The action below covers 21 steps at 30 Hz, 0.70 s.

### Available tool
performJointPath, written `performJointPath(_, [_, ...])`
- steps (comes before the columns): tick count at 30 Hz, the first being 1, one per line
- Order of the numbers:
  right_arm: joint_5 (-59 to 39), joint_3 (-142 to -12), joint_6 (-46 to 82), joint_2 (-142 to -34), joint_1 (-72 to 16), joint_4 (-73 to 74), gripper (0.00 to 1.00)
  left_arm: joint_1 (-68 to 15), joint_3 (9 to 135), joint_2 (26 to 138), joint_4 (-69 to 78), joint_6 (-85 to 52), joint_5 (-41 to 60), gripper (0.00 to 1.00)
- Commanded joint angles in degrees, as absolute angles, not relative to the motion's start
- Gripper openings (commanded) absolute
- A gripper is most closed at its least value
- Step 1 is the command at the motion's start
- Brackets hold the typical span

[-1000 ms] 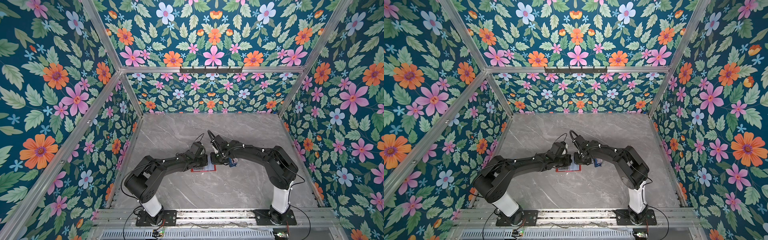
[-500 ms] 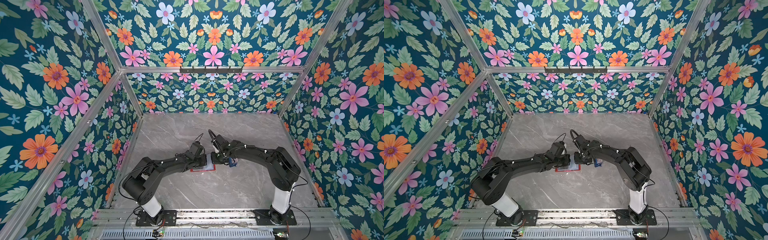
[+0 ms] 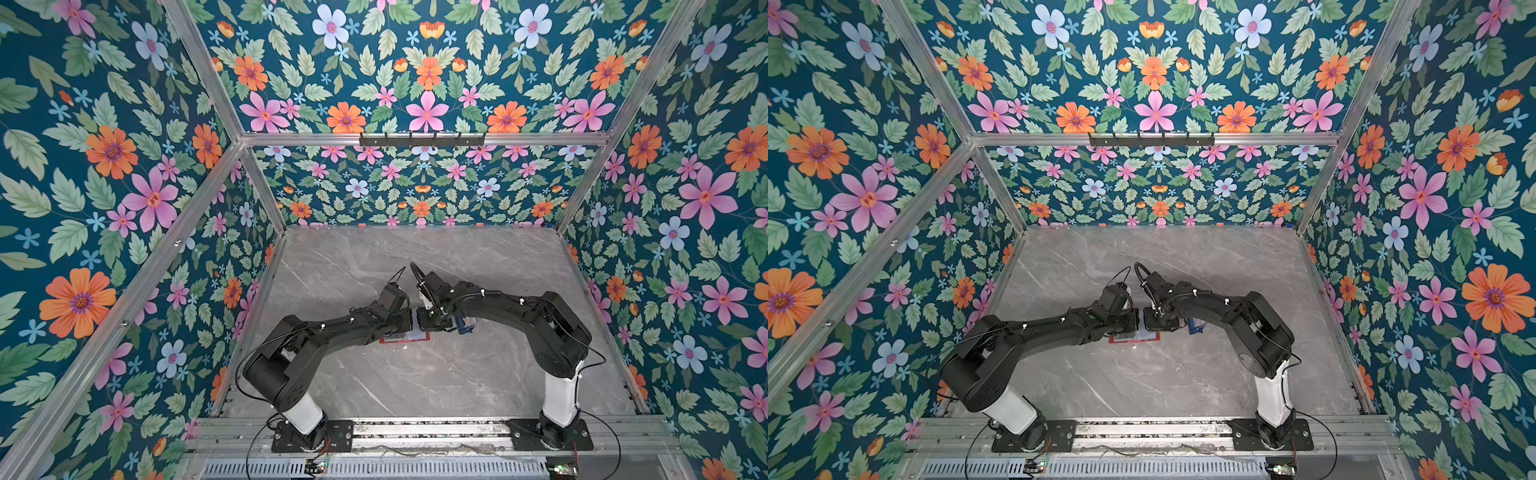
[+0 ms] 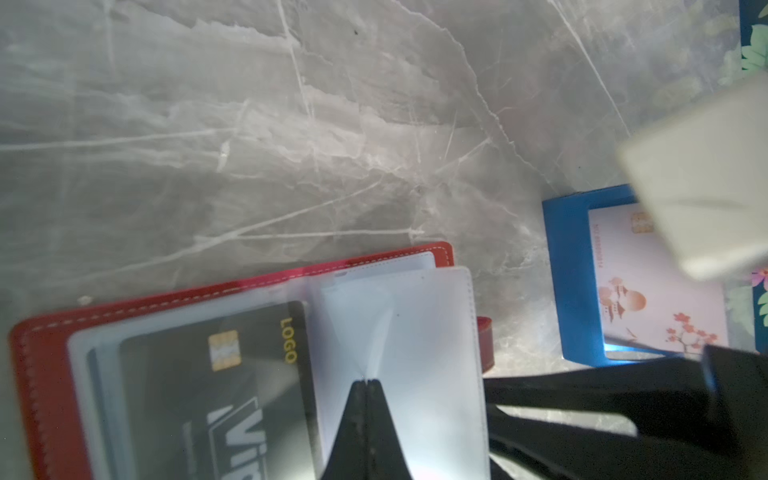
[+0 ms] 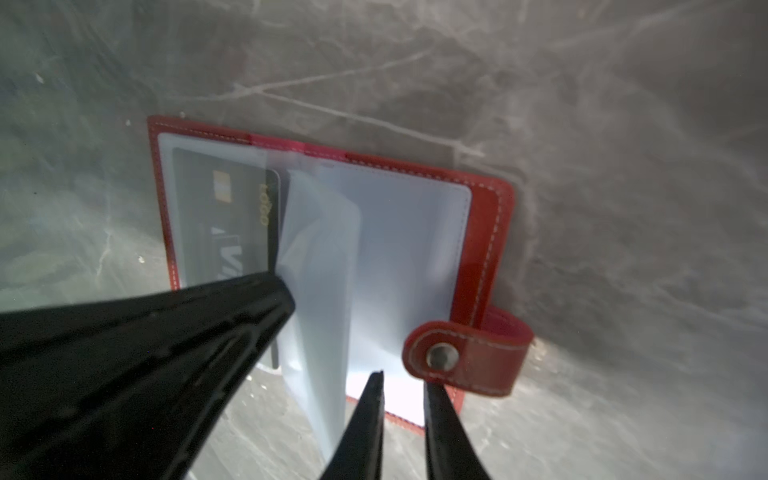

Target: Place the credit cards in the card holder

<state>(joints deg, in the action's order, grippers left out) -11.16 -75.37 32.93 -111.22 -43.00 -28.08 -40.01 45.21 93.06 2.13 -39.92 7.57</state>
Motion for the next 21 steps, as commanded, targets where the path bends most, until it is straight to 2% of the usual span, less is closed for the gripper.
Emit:
performJointPath(1, [-12.08,-75.97,33.11,-111.35,-43.15,-27.43,0.25,-39.98,44.79,92.20,3.16,-39.89,7.79,0.00])
performJointPath(4, [-13.63,-75.68,33.56,-111.25,-43.14,-25.60,0.30,-39.96,43.76,90.11,3.35,-40.03,6.21,0.10])
performJointPath(10, [-19.69,-75.04,34.09,-111.89,-43.09,-19.80,0.31,-39.99,41.16,83.08,1.39,-39.90,-0.51,0.29])
performJointPath(15, [-23.99,-75.78,35.14,-113.53,-43.11,-15.97,0.30,-39.99,38.53,76.38,-0.76,-39.61,-6.09,0.31])
performJointPath(21, [-25.79,-77.09,35.85,-115.71,-43.08,-14.97,0.22,-39.99,36.14,71.90,-1.08,-37.96,-6.72,0.30])
